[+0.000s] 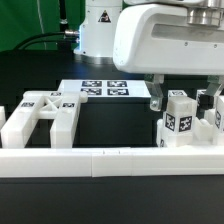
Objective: Assemble chair
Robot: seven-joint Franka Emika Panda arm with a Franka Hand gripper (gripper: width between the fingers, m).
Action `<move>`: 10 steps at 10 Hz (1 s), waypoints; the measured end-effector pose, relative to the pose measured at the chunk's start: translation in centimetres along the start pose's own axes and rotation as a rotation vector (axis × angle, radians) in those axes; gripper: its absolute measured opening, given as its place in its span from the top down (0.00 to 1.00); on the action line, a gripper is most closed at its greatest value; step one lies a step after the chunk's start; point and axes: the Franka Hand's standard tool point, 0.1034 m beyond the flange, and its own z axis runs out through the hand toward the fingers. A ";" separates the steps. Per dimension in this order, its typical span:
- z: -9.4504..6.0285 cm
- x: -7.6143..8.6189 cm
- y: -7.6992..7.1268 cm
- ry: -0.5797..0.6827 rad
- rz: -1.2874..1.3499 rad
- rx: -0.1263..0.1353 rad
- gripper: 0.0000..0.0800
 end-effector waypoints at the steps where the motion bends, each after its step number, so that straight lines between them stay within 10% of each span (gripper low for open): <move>1: 0.0 0.0 0.1 0.000 0.003 0.000 0.32; 4: -0.1 0.1 0.2 0.003 0.031 -0.001 0.63; 10: -0.1 -0.1 0.5 0.003 0.560 0.001 0.63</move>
Offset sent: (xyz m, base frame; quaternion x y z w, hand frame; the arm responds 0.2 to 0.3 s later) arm 0.0000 0.0000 0.0000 0.0000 0.0000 0.0000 1.0000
